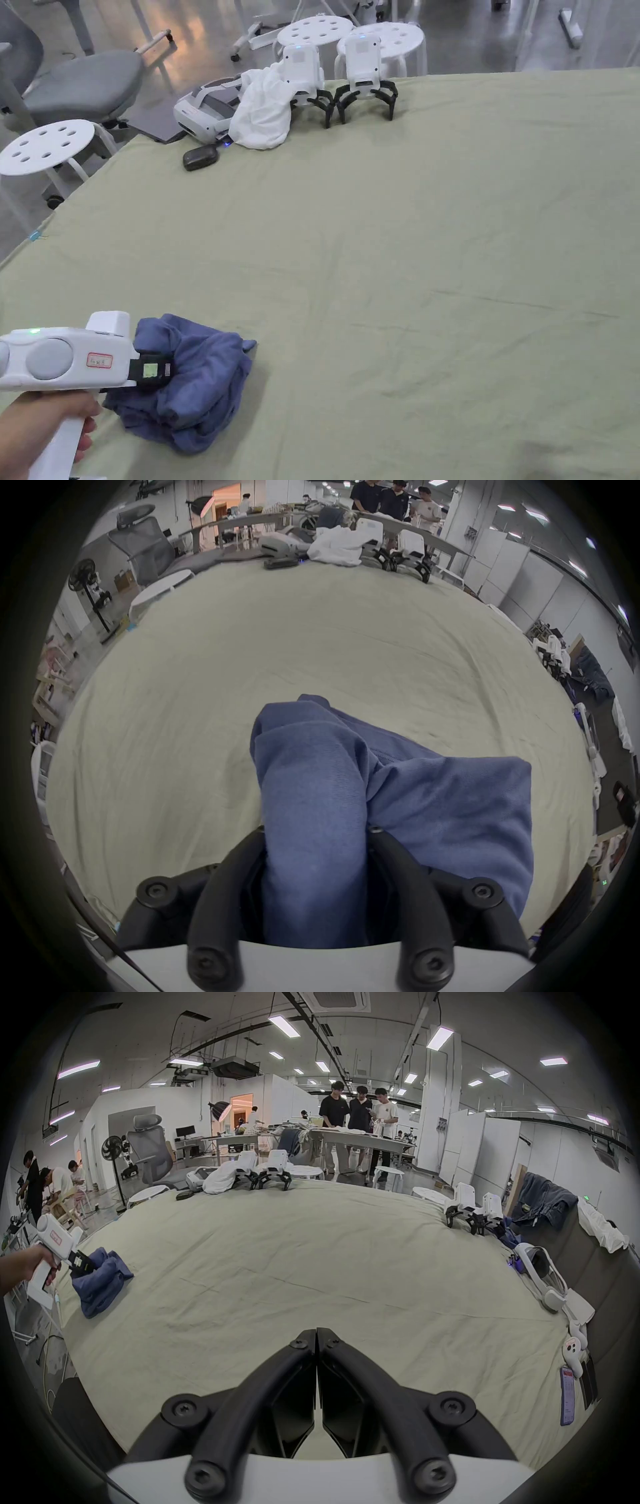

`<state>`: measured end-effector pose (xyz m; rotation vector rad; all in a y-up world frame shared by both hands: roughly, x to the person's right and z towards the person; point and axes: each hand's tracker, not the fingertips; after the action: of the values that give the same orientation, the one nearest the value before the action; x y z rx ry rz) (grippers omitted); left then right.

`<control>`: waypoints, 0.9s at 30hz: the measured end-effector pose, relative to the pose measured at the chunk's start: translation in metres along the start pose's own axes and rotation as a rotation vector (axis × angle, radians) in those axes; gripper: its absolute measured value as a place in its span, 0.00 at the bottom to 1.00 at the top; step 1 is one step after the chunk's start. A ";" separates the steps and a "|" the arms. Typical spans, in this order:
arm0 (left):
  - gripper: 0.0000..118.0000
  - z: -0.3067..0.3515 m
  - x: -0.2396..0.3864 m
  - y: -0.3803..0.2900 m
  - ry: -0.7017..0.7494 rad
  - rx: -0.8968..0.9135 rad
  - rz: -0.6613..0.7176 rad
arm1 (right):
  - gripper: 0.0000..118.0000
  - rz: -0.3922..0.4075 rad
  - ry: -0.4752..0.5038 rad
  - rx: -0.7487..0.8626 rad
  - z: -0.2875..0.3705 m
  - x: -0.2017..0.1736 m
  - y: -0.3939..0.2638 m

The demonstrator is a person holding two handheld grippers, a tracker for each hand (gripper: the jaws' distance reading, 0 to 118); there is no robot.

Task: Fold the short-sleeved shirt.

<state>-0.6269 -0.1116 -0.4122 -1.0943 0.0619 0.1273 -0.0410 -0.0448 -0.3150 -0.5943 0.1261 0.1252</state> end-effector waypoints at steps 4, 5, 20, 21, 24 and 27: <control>0.78 0.030 0.035 -0.010 0.154 0.188 -0.077 | 0.03 0.002 -0.018 0.038 0.015 0.008 0.010; 0.88 0.044 0.047 -0.012 0.134 0.246 -0.082 | 0.03 0.000 -0.021 0.049 0.020 0.011 0.013; 0.94 0.244 0.250 -0.045 0.052 1.012 -0.085 | 0.03 0.095 -0.156 0.329 0.135 0.055 0.066; 0.93 0.250 0.264 -0.053 0.053 1.036 -0.088 | 0.03 0.097 -0.166 0.340 0.141 0.056 0.065; 0.90 0.259 0.298 -0.072 0.010 1.050 -0.138 | 0.03 0.095 -0.180 0.365 0.156 0.058 0.061; 0.51 0.262 0.329 -0.088 -0.020 1.022 -0.216 | 0.03 0.104 -0.199 0.384 0.165 0.057 0.053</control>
<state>-0.2921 0.1052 -0.2519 -0.0743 -0.0138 -0.0901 0.0206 0.0966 -0.2173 -0.1897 -0.0131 0.2537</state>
